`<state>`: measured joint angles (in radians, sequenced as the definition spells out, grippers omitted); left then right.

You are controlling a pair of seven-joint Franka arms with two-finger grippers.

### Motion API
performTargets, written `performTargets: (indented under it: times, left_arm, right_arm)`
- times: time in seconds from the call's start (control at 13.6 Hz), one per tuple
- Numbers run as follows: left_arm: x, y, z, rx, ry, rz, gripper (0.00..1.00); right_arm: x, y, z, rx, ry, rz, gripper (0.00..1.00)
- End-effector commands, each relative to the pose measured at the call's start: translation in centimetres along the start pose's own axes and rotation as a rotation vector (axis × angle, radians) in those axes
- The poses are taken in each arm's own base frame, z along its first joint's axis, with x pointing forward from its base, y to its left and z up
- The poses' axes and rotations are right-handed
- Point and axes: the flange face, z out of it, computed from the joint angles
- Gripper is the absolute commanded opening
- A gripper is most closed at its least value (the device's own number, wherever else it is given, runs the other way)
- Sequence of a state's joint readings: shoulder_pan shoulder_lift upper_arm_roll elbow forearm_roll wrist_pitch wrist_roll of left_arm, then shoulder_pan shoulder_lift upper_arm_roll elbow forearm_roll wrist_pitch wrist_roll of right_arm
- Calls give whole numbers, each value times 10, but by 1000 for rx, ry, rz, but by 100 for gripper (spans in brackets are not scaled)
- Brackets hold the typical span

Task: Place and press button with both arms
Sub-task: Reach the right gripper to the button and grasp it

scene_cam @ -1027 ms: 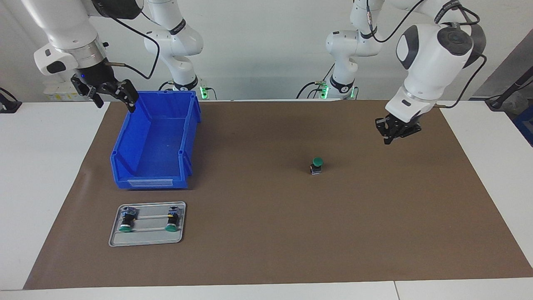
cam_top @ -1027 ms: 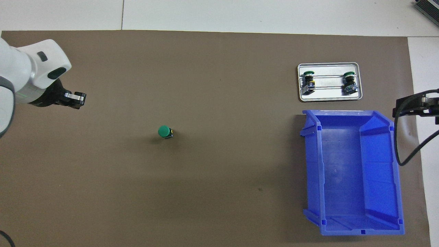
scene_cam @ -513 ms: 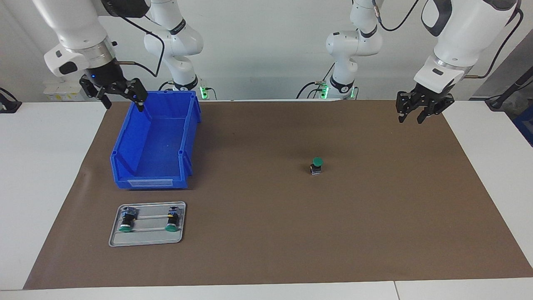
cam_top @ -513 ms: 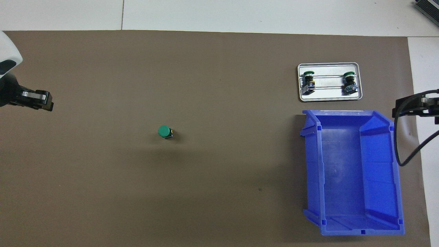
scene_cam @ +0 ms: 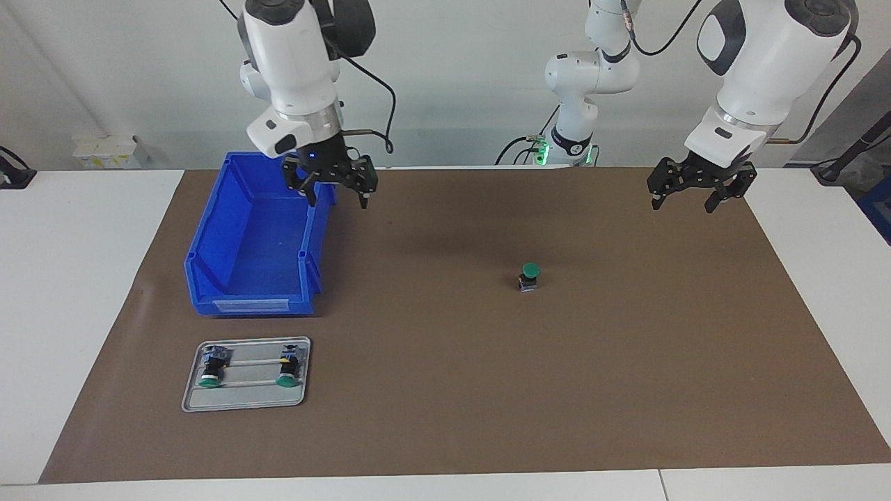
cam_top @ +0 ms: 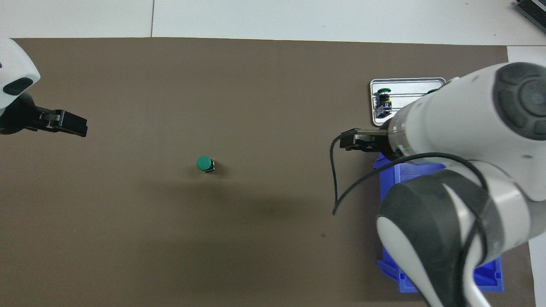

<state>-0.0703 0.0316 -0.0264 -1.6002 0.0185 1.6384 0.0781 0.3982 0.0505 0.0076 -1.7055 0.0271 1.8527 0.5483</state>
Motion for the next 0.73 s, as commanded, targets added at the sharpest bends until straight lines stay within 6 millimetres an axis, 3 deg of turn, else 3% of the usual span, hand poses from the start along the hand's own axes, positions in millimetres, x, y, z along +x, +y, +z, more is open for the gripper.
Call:
performTargets:
  times: [0.0, 0.15, 0.37, 0.44, 0.51, 0.59, 0.66]
  left_arm:
    - [-17, 13, 2, -4, 3, 3, 100]
    - [-16, 14, 2, -4, 9, 9, 100]
    - [-18, -6, 2, -4, 6, -31, 100]
    - [-19, -15, 3, -4, 4, -46, 100]
    - [-19, -19, 3, -4, 4, -52, 100]
    - [-20, -22, 2, -4, 5, -58, 100]
    - [-20, -23, 3, -4, 4, -60, 100]
  right_arm:
    - [-13, -85, 51, 50, 28, 59, 100]
    - [-27, -138, 85, 83, 57, 52, 100]
    - [-52, -191, 125, 107, 96, -6, 100]
    - [-52, -199, 129, 121, 114, -12, 100]
    - [-60, -211, 150, 98, 110, -41, 100]
    - [-71, -237, 164, 90, 123, -70, 100]
    - [-69, -260, 176, 89, 147, -62, 100]
